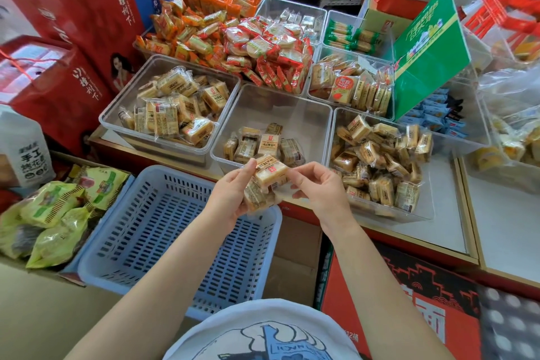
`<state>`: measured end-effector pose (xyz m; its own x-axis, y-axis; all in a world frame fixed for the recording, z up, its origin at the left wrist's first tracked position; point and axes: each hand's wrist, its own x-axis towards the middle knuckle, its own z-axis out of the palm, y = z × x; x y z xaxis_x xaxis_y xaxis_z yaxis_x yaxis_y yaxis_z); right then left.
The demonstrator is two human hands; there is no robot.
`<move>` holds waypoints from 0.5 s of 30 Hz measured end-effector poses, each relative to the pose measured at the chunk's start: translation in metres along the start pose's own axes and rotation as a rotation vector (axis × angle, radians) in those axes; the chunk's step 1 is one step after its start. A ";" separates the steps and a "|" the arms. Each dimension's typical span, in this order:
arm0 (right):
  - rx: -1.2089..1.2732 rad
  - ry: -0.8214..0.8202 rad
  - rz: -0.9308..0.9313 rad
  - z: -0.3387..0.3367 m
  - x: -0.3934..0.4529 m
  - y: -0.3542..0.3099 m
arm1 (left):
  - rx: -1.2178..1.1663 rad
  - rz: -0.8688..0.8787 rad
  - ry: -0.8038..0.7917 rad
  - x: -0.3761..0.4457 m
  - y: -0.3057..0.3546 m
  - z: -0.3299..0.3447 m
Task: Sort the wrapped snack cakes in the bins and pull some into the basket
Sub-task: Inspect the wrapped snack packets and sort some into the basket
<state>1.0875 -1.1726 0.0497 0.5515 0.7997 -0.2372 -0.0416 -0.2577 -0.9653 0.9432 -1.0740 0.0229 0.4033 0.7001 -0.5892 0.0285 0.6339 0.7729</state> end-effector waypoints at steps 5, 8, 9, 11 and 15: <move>0.000 -0.008 -0.006 -0.002 0.003 -0.004 | 0.192 0.098 0.114 0.007 -0.004 -0.014; 0.019 -0.038 0.033 -0.002 0.006 -0.007 | 0.324 0.186 0.062 0.002 0.001 -0.015; 0.017 -0.052 0.052 -0.001 0.006 -0.007 | 0.362 0.207 0.016 0.002 0.002 -0.015; -0.013 -0.072 0.090 0.003 0.008 -0.005 | 0.400 0.228 -0.111 -0.002 0.004 -0.015; -0.060 -0.056 0.162 0.010 0.011 0.003 | 0.492 0.250 -0.304 -0.006 0.002 -0.015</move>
<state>1.0850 -1.1594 0.0433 0.4944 0.7735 -0.3965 -0.0758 -0.4160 -0.9062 0.9276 -1.0722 0.0245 0.6924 0.6369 -0.3389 0.2878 0.1870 0.9393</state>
